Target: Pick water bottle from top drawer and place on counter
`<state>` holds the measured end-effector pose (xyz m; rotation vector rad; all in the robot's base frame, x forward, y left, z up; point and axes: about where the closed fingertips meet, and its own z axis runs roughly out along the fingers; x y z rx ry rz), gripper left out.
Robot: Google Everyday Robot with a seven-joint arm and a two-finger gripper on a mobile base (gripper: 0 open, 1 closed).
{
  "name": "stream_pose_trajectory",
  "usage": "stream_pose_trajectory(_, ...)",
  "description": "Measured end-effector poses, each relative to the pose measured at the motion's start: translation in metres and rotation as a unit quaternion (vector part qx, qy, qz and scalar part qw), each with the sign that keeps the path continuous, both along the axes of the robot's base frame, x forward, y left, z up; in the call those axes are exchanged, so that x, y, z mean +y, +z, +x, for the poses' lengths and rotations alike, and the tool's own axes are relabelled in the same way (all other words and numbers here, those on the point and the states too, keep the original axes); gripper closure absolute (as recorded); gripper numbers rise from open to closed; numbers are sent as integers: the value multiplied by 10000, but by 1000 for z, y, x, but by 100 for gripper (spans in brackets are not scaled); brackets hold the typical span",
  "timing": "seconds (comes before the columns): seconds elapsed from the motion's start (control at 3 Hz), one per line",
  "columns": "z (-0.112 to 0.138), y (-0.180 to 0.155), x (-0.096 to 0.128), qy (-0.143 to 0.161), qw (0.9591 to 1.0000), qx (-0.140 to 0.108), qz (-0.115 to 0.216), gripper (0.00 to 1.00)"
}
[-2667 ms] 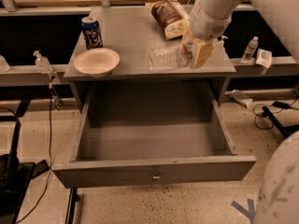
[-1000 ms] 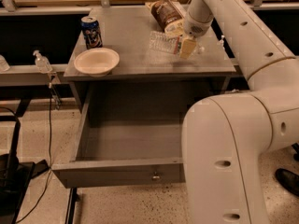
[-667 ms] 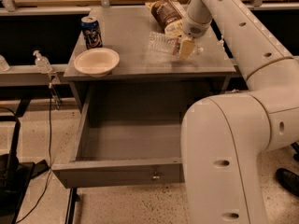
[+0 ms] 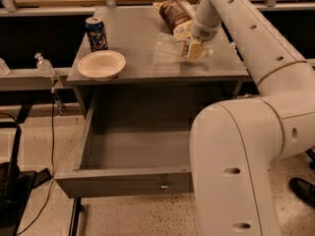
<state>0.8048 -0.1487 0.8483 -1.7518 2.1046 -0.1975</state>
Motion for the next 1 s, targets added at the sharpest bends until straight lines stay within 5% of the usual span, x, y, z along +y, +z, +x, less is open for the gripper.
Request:
stream_pose_trajectory(0.33,1,-5,2,8,10000,18,0,0)
stream_pose_trajectory(1.0,-1,-3,3,89,9997,2,219,0)
